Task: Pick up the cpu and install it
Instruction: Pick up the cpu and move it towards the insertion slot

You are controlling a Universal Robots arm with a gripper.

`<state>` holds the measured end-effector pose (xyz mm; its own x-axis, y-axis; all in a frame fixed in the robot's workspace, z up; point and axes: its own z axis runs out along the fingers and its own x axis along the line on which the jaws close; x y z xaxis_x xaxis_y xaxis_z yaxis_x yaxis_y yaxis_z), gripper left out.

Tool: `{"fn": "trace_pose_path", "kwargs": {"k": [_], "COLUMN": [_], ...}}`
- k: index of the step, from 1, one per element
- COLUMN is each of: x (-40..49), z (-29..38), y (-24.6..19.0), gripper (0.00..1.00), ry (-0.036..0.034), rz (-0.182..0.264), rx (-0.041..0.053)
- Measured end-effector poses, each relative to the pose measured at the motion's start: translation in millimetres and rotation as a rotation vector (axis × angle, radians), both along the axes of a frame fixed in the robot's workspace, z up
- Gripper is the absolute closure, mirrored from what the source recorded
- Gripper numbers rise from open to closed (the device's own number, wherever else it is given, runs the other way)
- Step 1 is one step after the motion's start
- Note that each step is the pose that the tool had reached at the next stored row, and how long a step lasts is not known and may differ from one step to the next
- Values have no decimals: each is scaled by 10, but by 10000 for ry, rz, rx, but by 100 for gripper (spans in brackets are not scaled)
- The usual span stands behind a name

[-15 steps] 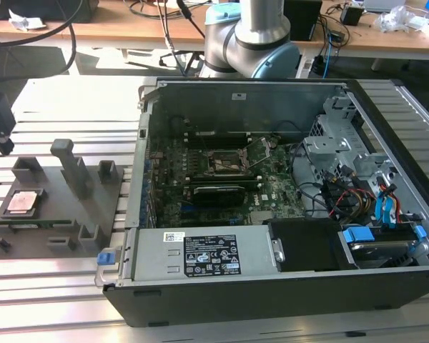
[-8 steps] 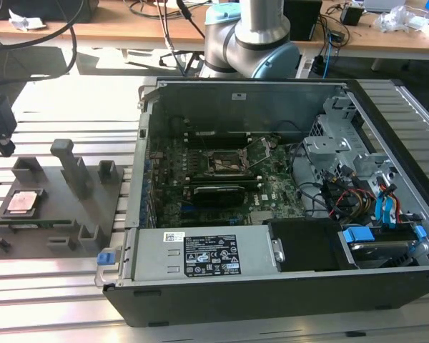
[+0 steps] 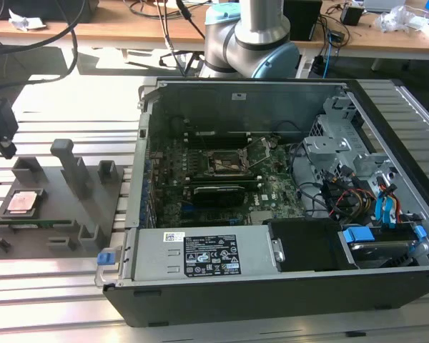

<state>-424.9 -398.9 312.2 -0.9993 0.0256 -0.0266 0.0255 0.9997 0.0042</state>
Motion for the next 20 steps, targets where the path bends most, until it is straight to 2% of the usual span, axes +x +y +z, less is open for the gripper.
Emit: {"fn": "trace_pose_path", "kwargs": {"k": [20], "x": [0], "z": [-104], "y": [0], "gripper": [34], "ry": [0], "rz": [-1], "rx": [1]}}
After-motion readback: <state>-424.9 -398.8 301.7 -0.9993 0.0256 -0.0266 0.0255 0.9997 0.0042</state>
